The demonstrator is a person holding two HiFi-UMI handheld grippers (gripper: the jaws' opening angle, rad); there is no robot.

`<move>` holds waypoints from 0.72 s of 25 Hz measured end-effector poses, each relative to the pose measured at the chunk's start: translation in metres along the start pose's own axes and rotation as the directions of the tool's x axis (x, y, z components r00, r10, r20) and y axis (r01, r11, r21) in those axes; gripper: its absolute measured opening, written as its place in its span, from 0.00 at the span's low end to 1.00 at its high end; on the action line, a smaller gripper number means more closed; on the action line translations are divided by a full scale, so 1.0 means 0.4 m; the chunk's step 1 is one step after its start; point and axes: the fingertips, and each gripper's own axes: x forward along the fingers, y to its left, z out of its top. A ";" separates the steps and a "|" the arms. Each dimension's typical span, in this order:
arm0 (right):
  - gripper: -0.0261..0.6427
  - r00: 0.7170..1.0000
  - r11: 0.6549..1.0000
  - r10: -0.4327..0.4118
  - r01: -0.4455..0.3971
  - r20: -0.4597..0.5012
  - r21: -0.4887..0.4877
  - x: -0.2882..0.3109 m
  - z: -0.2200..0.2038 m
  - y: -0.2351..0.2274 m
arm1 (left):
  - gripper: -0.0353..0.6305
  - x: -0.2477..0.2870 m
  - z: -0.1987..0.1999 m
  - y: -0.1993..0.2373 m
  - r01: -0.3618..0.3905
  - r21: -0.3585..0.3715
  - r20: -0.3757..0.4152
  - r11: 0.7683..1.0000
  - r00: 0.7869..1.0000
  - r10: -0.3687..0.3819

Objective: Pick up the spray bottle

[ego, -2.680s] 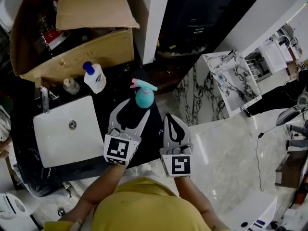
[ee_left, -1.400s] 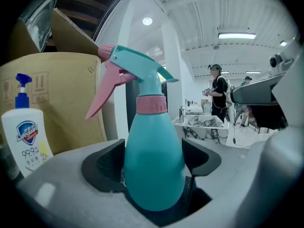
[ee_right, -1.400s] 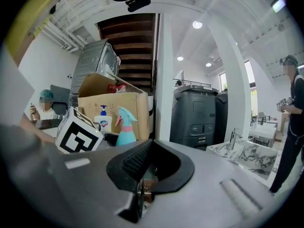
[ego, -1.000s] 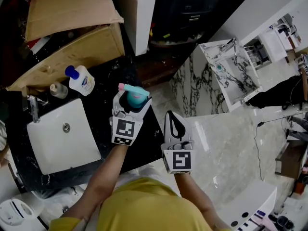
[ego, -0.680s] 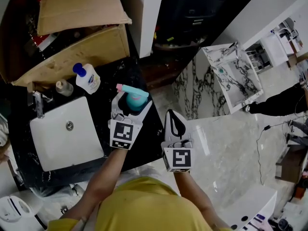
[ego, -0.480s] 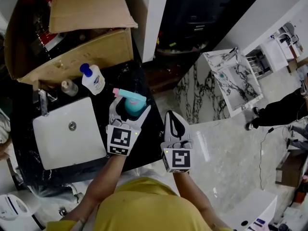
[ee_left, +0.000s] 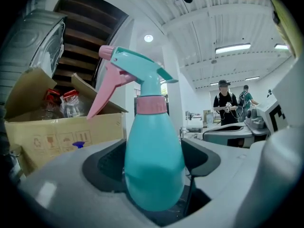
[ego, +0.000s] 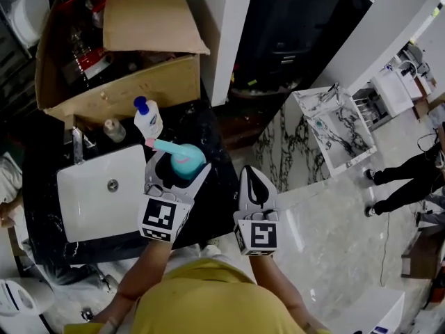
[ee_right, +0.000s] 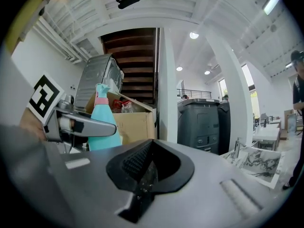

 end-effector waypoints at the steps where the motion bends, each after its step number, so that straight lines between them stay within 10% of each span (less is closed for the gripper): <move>1: 0.04 1.000 1.000 -0.004 0.004 0.004 0.000 -0.008 0.007 0.000 | 0.60 -0.013 0.008 -0.001 0.001 0.000 0.005 1.000 1.000 -0.001; 18: 0.04 0.997 0.999 0.009 -0.006 0.077 -0.036 -0.108 0.113 0.050 | 0.60 -0.149 0.069 -0.034 -0.007 0.020 0.045 1.000 0.999 0.006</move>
